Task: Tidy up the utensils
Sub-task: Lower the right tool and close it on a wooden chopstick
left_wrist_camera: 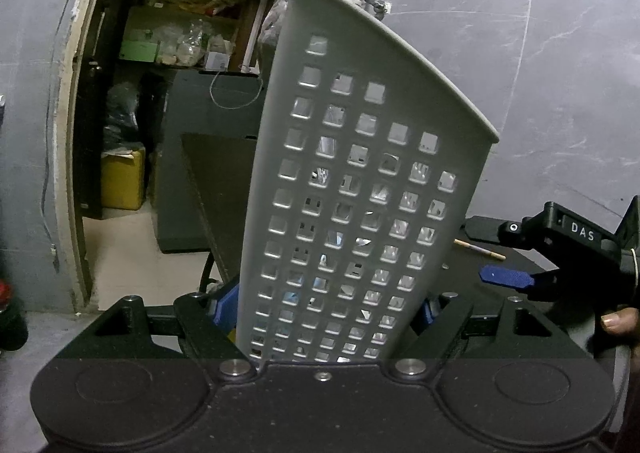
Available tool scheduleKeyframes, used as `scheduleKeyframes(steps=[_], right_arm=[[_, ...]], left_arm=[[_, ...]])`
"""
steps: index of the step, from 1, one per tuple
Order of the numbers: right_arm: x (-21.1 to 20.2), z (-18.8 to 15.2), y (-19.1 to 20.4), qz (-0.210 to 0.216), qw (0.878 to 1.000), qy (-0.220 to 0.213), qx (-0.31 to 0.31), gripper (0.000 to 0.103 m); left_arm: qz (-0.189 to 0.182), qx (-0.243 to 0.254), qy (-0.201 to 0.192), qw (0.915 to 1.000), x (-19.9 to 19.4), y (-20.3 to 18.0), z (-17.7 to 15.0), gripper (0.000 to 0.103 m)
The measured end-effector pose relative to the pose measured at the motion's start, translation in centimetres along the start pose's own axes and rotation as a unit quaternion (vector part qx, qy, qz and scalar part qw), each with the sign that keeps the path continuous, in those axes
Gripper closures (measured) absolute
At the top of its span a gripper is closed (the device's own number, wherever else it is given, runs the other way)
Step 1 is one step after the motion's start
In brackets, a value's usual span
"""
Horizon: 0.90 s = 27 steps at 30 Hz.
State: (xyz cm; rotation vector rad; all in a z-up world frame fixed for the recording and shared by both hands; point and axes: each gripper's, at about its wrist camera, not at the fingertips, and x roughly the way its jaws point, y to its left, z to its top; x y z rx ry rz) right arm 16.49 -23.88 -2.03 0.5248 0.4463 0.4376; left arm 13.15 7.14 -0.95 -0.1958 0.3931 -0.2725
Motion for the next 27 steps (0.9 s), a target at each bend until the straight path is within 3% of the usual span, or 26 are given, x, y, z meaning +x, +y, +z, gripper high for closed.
scheduleKeyframes(steps=[10,15,20,22,27], right_arm=[[-0.1,0.7,-1.7,0.011,0.999,-0.006,0.048,0.0],[1.3,3.2,-1.2,-0.087,0.995,0.008,-0.039,0.0],[4.0,6.7,-0.5,-0.179,0.971,0.014,-0.157,0.005],[5.2,7.7,-0.6,-0.188,0.967,0.022,-0.172,0.006],[8.4,9.0,-1.6,-0.206,0.956,0.084,-0.194,0.031]], left_arm=[[0.008,-0.004,0.0,1.0,0.2,-0.4,0.2,0.023],[0.004,-0.004,-0.002,1.0,-0.1,-0.7,-0.1,0.023],[0.004,-0.005,-0.005,1.0,0.0,-0.6,-0.2,0.023],[0.004,-0.004,-0.006,1.0,0.0,-0.6,-0.3,0.023],[0.004,-0.004,-0.007,1.0,0.0,-0.7,-0.6,0.023]])
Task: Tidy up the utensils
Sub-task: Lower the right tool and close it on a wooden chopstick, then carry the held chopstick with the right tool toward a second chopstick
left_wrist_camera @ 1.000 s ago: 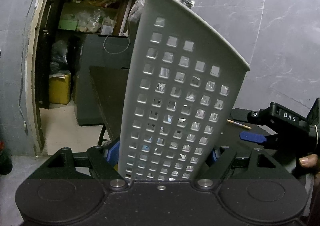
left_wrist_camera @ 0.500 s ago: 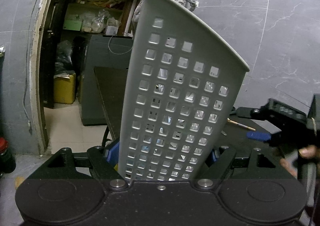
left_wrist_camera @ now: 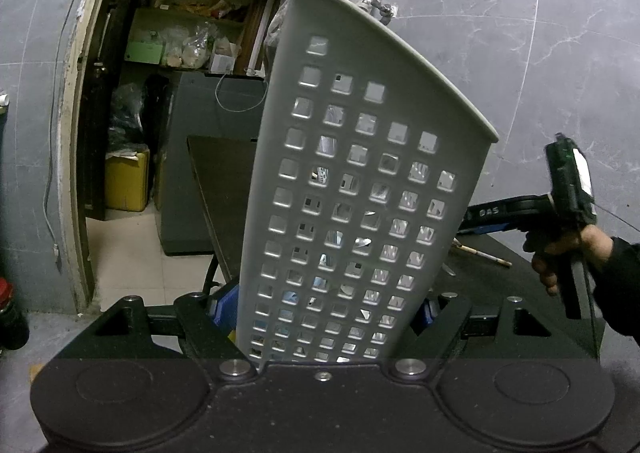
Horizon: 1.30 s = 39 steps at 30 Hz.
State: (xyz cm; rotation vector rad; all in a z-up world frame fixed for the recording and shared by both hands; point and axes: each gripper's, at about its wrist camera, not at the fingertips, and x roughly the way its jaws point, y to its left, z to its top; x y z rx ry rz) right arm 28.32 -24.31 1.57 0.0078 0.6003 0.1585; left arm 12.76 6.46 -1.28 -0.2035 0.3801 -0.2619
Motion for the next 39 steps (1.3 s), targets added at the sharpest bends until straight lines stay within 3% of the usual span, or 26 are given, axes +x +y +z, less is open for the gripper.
scheduleKeyframes(steps=[2,10,13,14,22,27,34,39], right_arm=[[0.9,0.3,0.0,-0.005,1.0,0.021,-0.008,0.046],[2.8,0.7,-0.9,0.009,0.997,0.075,0.008,0.069],[3.1,1.1,-1.2,0.005,0.997,0.077,0.014,0.093],[3.1,1.1,-1.3,0.004,0.997,0.077,0.018,0.097],[0.5,1.2,-2.6,-0.032,0.999,0.038,-0.001,0.098],[-2.4,1.0,-4.2,-0.042,0.999,0.02,0.02,0.098],[-4.4,1.9,-5.9,0.024,0.993,0.021,0.114,0.098],[-6.1,1.9,-4.6,0.065,0.993,0.002,0.099,0.098]], left_arm=[[0.0,-0.001,-0.001,1.0,-0.2,0.0,-0.1,0.023],[-0.002,-0.004,-0.004,1.0,-0.4,0.2,-0.3,0.023],[-0.002,-0.004,-0.004,1.0,-0.4,0.2,-0.3,0.023],[-0.002,-0.005,-0.004,1.0,-0.4,0.2,-0.3,0.023],[-0.002,-0.005,-0.005,1.0,-0.4,0.3,-0.4,0.022],[-0.002,-0.006,-0.005,1.0,-0.4,0.3,-0.4,0.022],[-0.001,-0.005,-0.005,1.0,-0.5,0.4,-0.4,0.022],[-0.002,-0.006,-0.005,1.0,-0.5,0.4,-0.5,0.022]])
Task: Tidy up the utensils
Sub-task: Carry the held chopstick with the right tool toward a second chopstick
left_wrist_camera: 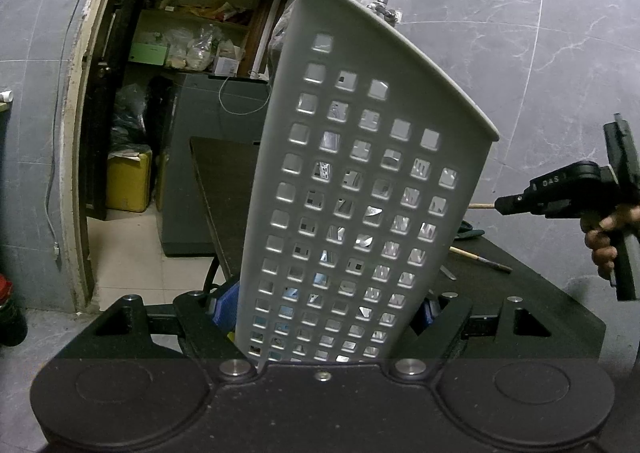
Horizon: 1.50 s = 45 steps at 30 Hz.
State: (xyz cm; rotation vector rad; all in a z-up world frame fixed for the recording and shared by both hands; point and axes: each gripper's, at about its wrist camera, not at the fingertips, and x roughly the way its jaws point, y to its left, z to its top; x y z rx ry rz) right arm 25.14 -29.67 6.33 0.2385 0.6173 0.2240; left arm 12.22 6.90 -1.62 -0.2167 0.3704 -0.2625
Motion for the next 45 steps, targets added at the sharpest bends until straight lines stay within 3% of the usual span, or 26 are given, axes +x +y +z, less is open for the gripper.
scheduleKeyframes(steps=[4,8,15,18,21,23,28,32,36,39,43,45], right_arm=[[-0.8,-0.9,1.0,0.032,0.998,-0.019,-0.044,0.098],[0.1,-2.1,0.6,0.043,0.995,-0.004,-0.094,0.098],[1.2,-5.0,0.0,-0.002,0.971,0.031,-0.235,0.097],[1.7,-5.3,-0.6,-0.006,0.968,0.046,-0.245,0.096],[2.3,-4.3,-0.1,-0.002,0.967,0.053,-0.248,0.086],[3.0,-3.4,0.4,0.003,0.966,0.049,-0.252,0.074],[5.4,-1.6,3.3,0.022,0.958,0.033,-0.285,0.068],[8.1,-1.0,5.8,0.019,0.94,0.051,-0.336,0.07],[10.8,-0.5,6.5,0.019,0.936,0.089,-0.34,0.07],[11.9,0.3,5.8,0.03,0.947,0.109,-0.302,0.073],[12.3,1.3,4.2,0.042,0.957,0.121,-0.261,0.094],[12.1,1.3,3.9,0.035,0.959,0.115,-0.257,0.095]], left_arm=[[-0.001,0.0,0.0,1.0,0.1,0.0,0.0,0.022],[-0.001,-0.002,0.0,1.0,0.3,0.0,0.0,0.022],[-0.001,-0.003,-0.001,1.0,0.5,0.1,0.0,0.022],[-0.001,-0.003,-0.001,1.0,0.5,0.1,0.0,0.022],[0.0,-0.003,0.0,1.0,0.7,0.0,0.0,0.022],[0.001,-0.003,0.0,1.0,0.7,0.0,0.0,0.022],[0.003,-0.002,0.002,1.0,0.8,-0.1,0.0,0.022],[0.003,-0.003,0.002,1.0,0.8,-0.1,0.0,0.022],[0.002,-0.004,0.001,1.0,0.8,-0.1,0.0,0.022],[0.002,-0.004,0.001,1.0,0.9,0.0,-0.1,0.022],[0.002,-0.005,0.001,1.0,0.9,0.0,-0.2,0.022],[0.002,-0.005,0.001,1.0,0.9,0.0,-0.2,0.022]])
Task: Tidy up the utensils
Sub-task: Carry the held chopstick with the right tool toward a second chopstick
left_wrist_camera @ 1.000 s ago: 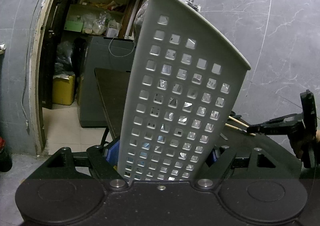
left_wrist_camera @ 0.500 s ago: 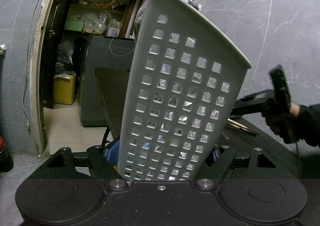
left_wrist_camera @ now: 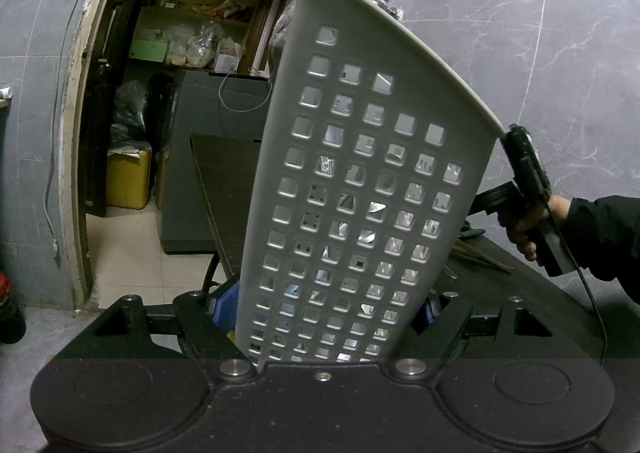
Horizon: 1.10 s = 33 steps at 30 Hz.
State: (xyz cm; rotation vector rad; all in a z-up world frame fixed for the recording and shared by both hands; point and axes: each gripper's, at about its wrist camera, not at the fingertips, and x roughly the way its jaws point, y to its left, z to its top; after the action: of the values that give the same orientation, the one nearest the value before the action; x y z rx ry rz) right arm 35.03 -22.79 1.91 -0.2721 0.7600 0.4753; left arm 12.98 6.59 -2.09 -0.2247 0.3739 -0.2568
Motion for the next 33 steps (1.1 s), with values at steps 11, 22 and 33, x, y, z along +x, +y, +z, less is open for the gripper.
scheduleKeyframes(steps=[11,22,33], right_arm=[[-2.8,-1.4,3.3,0.033,0.993,-0.028,-0.105,0.095],[-2.8,-1.4,3.1,0.065,0.992,-0.002,-0.105,0.091],[-1.9,-1.4,1.1,0.101,0.993,0.026,-0.057,0.09]], left_arm=[[0.003,0.0,0.0,1.0,0.1,0.0,-0.1,0.022],[0.002,-0.001,0.0,1.0,0.1,-0.1,-0.1,0.022],[0.003,-0.001,0.0,1.0,0.1,-0.2,-0.1,0.022]])
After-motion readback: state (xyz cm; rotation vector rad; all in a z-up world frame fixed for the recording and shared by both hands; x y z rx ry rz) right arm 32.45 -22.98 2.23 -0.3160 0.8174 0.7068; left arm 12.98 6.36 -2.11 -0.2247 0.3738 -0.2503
